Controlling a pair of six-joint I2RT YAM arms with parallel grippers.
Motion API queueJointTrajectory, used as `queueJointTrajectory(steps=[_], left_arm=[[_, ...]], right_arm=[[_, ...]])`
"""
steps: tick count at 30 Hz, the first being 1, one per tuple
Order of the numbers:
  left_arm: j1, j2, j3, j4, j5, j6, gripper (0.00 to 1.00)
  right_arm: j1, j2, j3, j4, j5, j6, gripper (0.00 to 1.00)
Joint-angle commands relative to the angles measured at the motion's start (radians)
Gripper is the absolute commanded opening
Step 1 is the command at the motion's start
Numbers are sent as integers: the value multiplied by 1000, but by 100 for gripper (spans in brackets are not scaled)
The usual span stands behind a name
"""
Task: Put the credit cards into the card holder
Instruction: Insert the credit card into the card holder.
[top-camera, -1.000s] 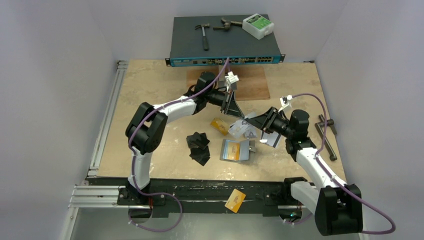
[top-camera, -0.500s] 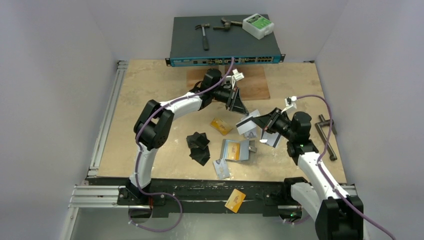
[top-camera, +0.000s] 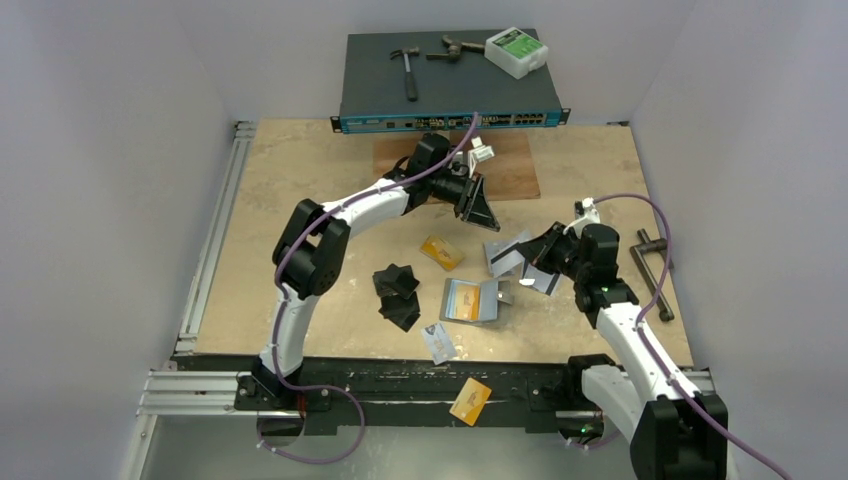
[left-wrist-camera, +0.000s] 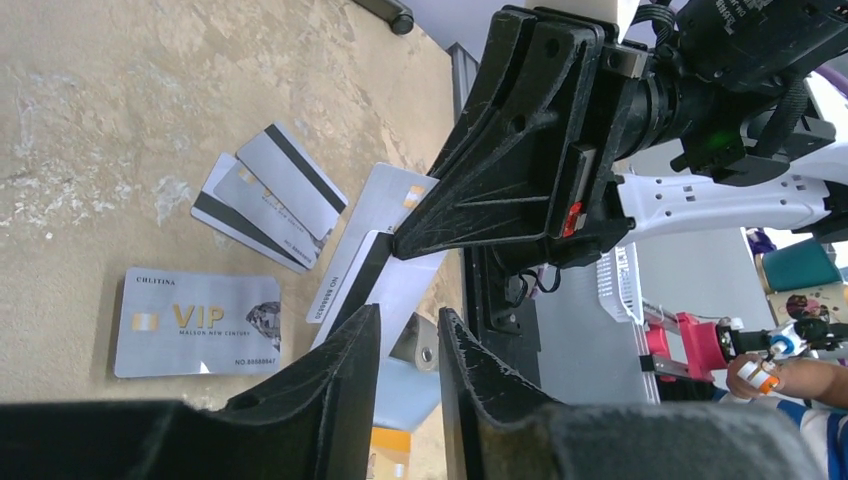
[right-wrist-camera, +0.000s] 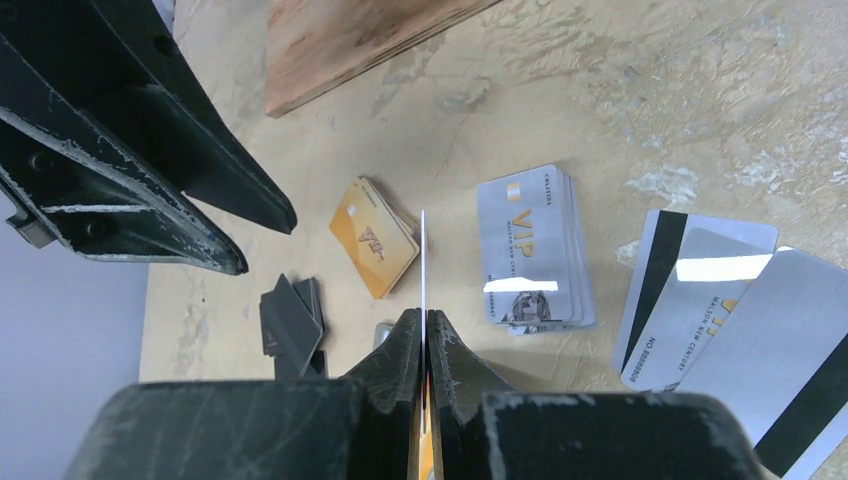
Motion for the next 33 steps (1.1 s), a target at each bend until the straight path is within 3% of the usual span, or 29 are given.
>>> queueJointTrajectory(steps=[1,9,14,18,20,23,28,33], left_arm=[[-7,-10,-16,-4,-11,51,33],[-15,-23,-122,66,-16,-5,70],[-15,-15,-151,111,20,-38,72],[-15,-16,-192,286,66,-160,71],[-16,-16,-209,386,93,-234,68],[-15,-2,-230,580,135,-374,53],[-11,53,-246,889,180,-635,11],[2,88,-261,1134,187,-836,6]], right_arm=[[-3,-20,49,30,14,-10,0],[-4,-37,51,91,-31,30,0],[-6,-40,51,145,-73,74,0],[-9,-32,36,210,-116,127,0],[-10,-26,33,224,-126,137,0],[-12,-36,28,221,-111,137,0],[-15,-60,27,205,-88,123,0],[-25,-72,38,163,-72,94,0]])
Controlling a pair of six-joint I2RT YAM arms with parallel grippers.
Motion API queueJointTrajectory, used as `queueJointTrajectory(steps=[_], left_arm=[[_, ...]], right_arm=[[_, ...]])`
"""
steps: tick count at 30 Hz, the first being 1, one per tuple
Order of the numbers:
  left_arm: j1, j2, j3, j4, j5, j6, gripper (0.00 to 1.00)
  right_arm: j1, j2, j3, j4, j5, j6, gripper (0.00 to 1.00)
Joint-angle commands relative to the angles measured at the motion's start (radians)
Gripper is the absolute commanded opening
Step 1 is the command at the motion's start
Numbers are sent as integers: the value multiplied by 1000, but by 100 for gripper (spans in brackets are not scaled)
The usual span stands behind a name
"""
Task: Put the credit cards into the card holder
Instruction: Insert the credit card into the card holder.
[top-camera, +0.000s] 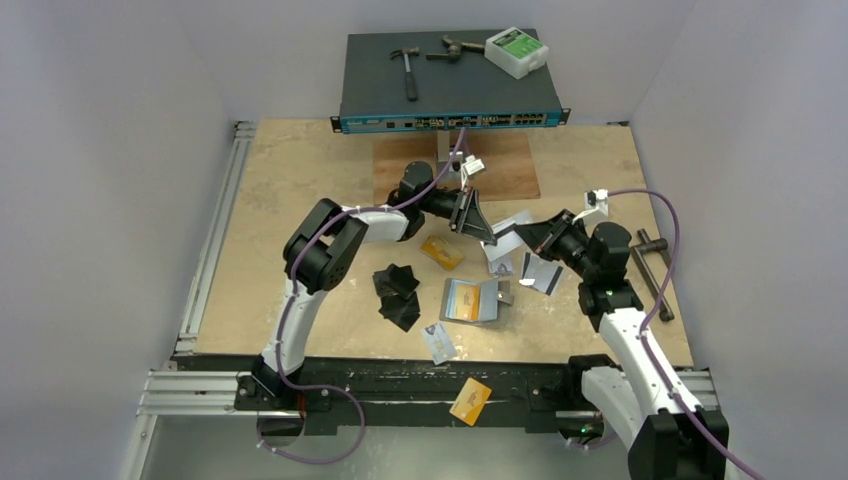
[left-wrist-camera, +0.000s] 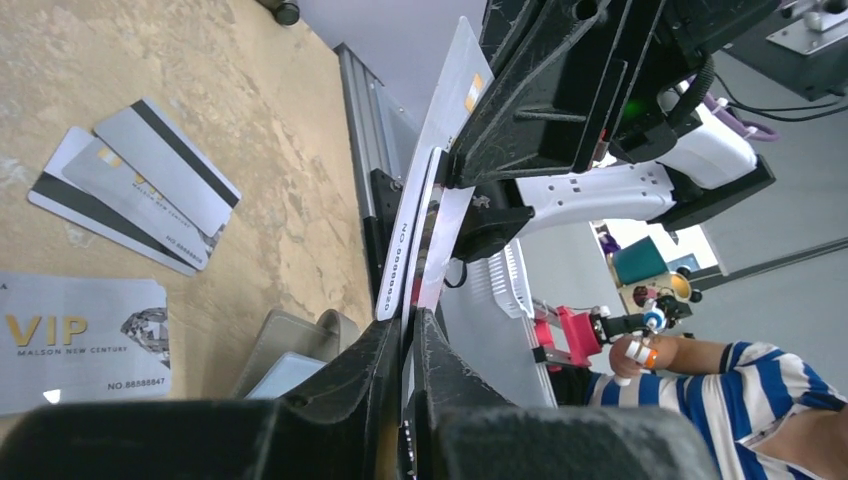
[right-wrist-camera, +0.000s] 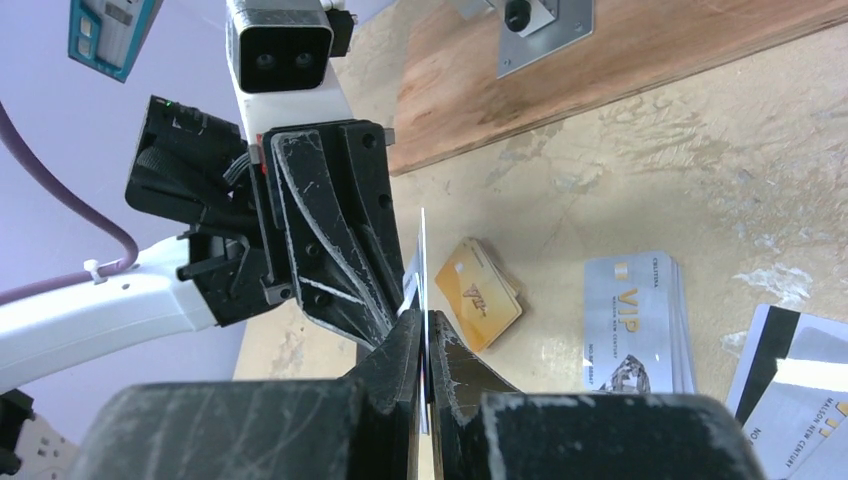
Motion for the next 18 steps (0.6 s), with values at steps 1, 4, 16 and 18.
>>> queueJointTrajectory(steps=[1,4,16,18], left_arm=[[7,13,-21,314,41,-215,5],[14,-10,-43,280,38,-178,5],[27,-46,-105,417,71,-277,6],[28,-43,-108,455,70,-311,6]], right_arm=[[-12,-19,33,-25,18,-35,0],[-24,-30,52,-61,30,-56,0],[-85,-85,91,-116,16,-68,0],[-88,-91,95,-113,13,-61,0]])
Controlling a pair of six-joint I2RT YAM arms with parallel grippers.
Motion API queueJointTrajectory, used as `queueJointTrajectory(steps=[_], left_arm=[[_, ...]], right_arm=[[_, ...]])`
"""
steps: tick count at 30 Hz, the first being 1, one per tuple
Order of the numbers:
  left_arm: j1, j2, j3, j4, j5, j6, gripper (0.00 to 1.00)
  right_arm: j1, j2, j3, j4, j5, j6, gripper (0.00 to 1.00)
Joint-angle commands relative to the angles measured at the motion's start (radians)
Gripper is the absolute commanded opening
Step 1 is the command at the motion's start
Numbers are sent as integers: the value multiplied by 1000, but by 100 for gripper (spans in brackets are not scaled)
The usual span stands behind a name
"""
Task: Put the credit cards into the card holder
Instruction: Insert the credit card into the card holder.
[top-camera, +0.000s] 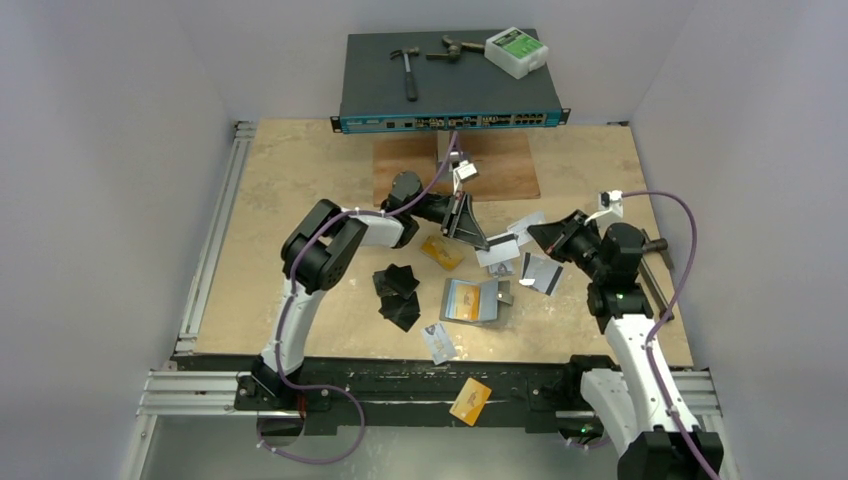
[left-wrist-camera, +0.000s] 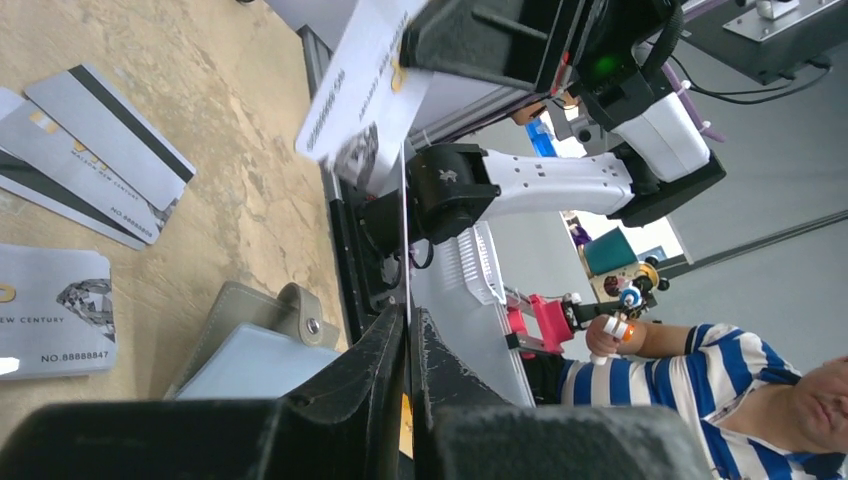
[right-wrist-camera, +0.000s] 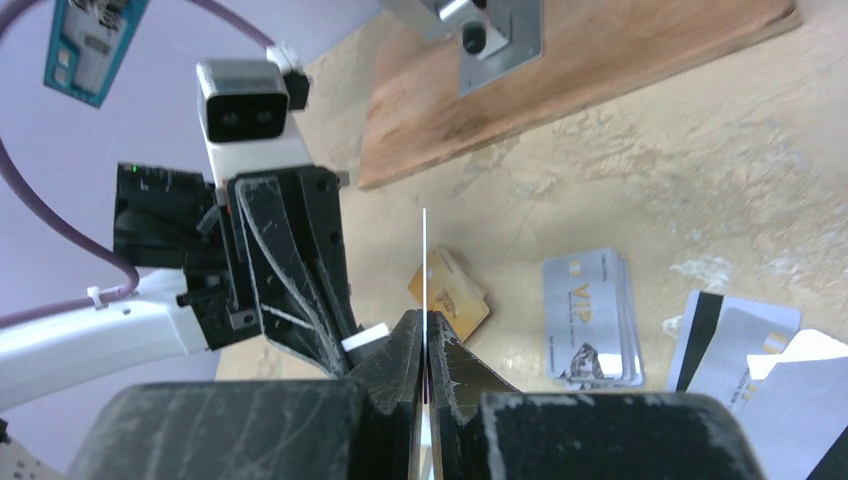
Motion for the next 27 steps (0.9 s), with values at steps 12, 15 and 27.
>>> queueJointTrajectory(steps=[12,15,27], left_arm=[[-22,-204,123,-1114,-318,937,14],[-46,-167,212,-1253,-395,979,15],[-61,-40,398,-1478,-410,1124,47]], right_arm=[[-28,-148,101,-182,228,-84,0],[-28,-169,84,-185,211,-68,0],[-28,-187,2,-128,77,-32,0]])
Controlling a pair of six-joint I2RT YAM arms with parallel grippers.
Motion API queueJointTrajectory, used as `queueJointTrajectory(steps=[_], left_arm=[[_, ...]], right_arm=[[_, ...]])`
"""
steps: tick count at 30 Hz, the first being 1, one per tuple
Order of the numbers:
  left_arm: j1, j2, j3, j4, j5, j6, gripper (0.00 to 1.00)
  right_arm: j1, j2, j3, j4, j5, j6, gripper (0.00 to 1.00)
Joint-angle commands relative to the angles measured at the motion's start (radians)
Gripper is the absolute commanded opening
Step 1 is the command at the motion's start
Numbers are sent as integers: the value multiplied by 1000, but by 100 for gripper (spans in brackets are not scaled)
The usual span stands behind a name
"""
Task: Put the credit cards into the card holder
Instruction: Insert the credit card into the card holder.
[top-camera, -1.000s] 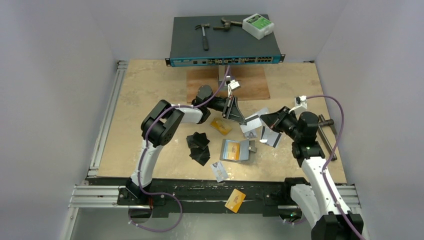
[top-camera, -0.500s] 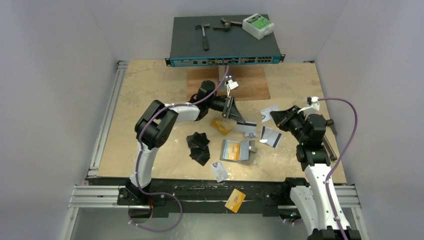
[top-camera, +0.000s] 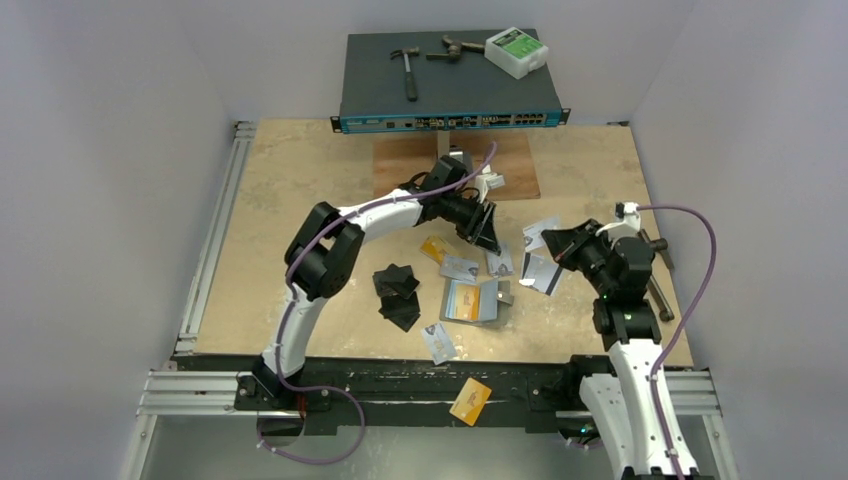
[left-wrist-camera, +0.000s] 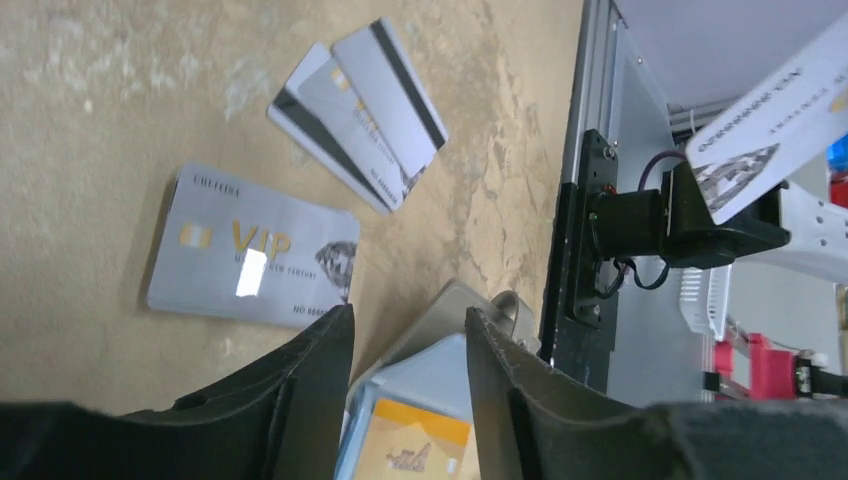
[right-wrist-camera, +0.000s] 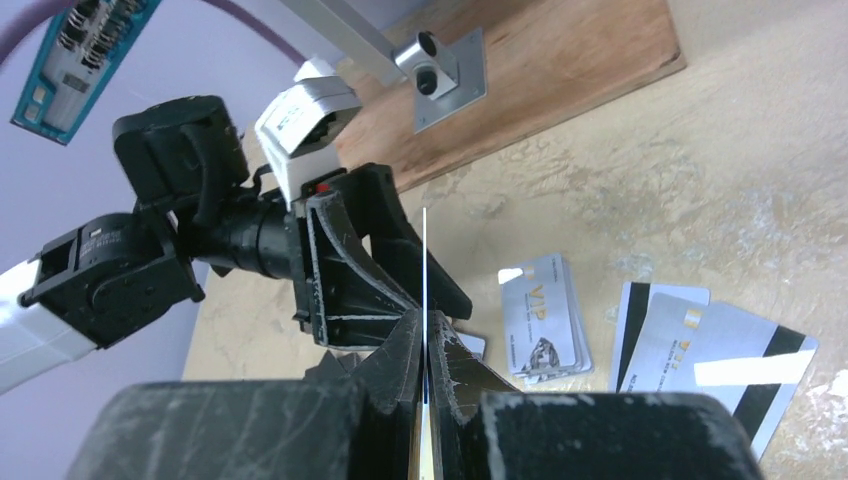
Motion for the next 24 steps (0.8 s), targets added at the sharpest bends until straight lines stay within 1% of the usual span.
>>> queueJointTrajectory(steps=[1,2,3,4,6,8,10,11,13,16,18,20,22,24], left_arm=[[21,-26,57,-167,-9,137,61],[25,-58,29,-163,-1,148,84],[29,-99,-1,-162,7,159,97],[34,-141,-30,-161,20,167,100],[47,-221,-70,-190,63,202,100],[65,-273,-85,-272,124,247,100],[86,-322,-102,-336,171,284,100],[99,-345,-114,-364,193,306,100],[114,-401,-138,-436,227,396,100],[123,-504,-174,-560,235,519,100],[122,-578,-174,-664,207,595,100],[122,-666,-161,-783,133,699,100],[122,-757,-144,-867,38,773,100],[122,-838,-78,-971,-57,839,100]], right_arm=[[-5,12,-31,56,-115,2,0],[-5,28,-41,76,-153,-5,0],[-5,56,-56,101,-196,-7,0],[-5,76,-65,120,-240,-10,0],[-5,129,-88,193,-346,-12,0],[-5,188,-90,229,-455,-34,0],[-2,232,-86,259,-533,-39,0],[1,238,-85,281,-555,-30,0],[20,235,-90,338,-596,-4,0],[130,254,-76,405,-599,17,0],[239,296,-39,407,-566,-4,0],[341,345,-1,422,-540,-13,0],[402,375,35,441,-528,-19,0],[433,389,65,458,-541,-23,0]])
